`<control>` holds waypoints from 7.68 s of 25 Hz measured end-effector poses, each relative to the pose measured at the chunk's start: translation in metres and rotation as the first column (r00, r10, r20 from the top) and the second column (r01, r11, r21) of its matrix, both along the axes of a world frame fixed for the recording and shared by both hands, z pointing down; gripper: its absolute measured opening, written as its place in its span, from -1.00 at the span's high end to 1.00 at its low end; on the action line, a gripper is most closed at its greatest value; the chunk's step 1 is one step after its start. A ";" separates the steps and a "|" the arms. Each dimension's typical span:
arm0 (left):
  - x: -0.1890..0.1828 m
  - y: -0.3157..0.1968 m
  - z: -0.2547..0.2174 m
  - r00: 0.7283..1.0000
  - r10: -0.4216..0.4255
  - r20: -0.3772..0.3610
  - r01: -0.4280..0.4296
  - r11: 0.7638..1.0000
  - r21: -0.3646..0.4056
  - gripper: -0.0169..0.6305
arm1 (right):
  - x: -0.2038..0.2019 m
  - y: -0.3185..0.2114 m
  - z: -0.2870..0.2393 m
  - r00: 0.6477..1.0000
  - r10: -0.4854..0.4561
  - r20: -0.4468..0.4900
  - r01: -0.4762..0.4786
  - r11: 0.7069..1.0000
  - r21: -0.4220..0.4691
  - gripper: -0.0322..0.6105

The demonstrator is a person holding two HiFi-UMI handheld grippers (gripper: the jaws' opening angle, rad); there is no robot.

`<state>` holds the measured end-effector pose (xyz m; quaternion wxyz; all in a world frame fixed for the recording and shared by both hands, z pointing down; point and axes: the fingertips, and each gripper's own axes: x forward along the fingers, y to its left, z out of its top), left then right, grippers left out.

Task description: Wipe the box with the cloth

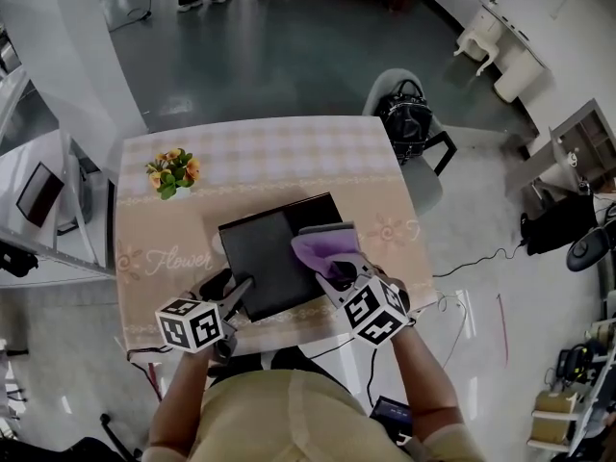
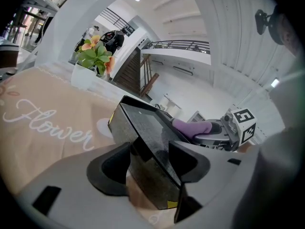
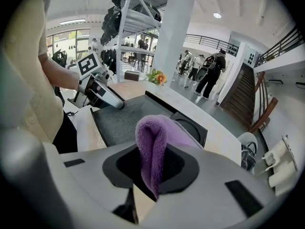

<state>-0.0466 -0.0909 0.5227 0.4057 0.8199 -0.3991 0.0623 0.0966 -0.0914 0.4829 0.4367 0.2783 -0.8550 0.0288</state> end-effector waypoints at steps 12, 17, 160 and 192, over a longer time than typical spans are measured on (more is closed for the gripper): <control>0.000 -0.002 0.000 1.000 0.005 0.002 -0.005 1.000 0.006 0.16 | 0.001 0.032 -0.004 0.996 0.052 0.076 -0.046 0.996 -0.073 0.64; 0.001 -0.002 -0.001 1.000 0.007 0.001 -0.007 1.000 0.010 0.16 | -0.003 0.042 -0.009 0.991 0.068 0.118 -0.053 0.991 -0.122 0.64; -0.012 -0.022 -0.008 0.995 -0.016 0.099 0.014 0.999 0.029 0.14 | 0.104 0.078 0.011 0.500 0.680 0.536 -0.758 0.644 -0.109 0.65; -0.007 -0.016 -0.006 0.998 0.035 0.043 -0.036 0.999 0.029 0.14 | -0.114 0.139 0.021 0.865 0.072 0.496 0.060 0.968 -0.244 0.65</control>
